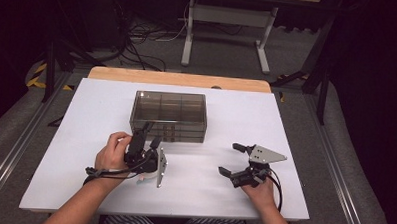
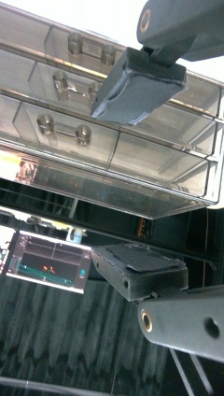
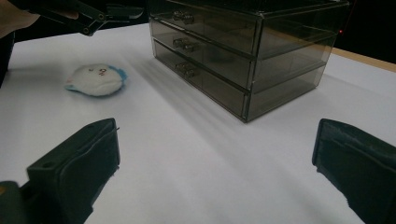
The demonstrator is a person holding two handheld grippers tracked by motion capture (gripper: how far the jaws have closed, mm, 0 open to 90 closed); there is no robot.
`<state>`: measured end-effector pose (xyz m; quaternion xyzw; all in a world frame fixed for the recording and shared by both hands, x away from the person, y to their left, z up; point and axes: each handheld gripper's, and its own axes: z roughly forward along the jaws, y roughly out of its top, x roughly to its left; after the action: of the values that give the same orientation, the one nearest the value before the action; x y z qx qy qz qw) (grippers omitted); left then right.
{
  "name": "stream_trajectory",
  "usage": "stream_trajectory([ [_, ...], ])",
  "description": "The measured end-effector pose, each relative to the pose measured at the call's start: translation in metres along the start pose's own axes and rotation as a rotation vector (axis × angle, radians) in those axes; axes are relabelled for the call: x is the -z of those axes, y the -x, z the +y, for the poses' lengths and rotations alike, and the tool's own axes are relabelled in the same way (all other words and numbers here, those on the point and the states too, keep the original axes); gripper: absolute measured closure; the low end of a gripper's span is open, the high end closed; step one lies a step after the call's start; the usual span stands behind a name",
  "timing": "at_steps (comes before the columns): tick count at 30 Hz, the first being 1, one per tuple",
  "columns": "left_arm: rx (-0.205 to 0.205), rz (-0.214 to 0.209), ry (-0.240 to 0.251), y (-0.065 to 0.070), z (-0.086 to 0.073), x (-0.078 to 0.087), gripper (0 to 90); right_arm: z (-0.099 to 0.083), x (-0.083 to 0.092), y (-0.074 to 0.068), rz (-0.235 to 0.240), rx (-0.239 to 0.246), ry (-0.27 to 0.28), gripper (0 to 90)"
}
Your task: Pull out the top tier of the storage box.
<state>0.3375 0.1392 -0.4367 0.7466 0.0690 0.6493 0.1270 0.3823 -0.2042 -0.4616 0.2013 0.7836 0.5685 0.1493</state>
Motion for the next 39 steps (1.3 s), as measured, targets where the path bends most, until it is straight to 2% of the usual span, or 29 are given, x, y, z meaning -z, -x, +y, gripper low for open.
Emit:
stream_trajectory([
  [5,-0.019,0.049,-0.036,0.004,0.004,-0.003,35.9,0.0,0.0,0.0,0.001,0.0,-0.001,1.3],
  [8,-0.038,0.06,-0.047,0.005,0.004,-0.005,37.2,0.0,0.0,0.001,0.002,-0.003,-0.001,1.5],
  [15,-0.066,0.05,-0.047,0.01,0.006,-0.007,38.7,0.0,0.0,0.0,0.004,-0.002,0.001,1.5],
  [17,-0.088,0.044,-0.045,0.011,0.008,-0.007,38.6,0.0,0.0,0.0,0.004,-0.001,0.002,1.5],
  [20,-0.074,0.034,-0.046,0.011,0.009,-0.008,39.0,0.0,0.0,0.0,0.004,-0.002,0.001,1.5],
  [21,-0.05,0.02,-0.057,0.011,0.011,-0.007,40.6,0.0,0.0,0.0,0.005,-0.001,0.0,1.5],
  [23,-0.043,0.014,-0.055,0.011,0.011,-0.008,42.7,0.0,0.0,0.0,0.005,0.0,0.001,1.5],
  [25,-0.053,0.012,-0.067,0.012,0.013,-0.009,42.8,0.0,0.0,0.0,0.004,-0.002,0.0,1.5],
  [31,-0.039,0.009,-0.065,0.014,0.014,-0.011,43.6,0.0,0.0,0.0,0.005,-0.001,-0.001,1.5],
  [33,-0.032,0.003,-0.079,0.016,0.016,-0.014,45.4,0.0,0.0,0.0,0.005,-0.002,-0.001,1.5],
  [39,-0.037,0.001,-0.094,0.02,0.019,-0.02,48.0,0.0,0.0,0.001,0.004,-0.004,0.0,1.5],
])
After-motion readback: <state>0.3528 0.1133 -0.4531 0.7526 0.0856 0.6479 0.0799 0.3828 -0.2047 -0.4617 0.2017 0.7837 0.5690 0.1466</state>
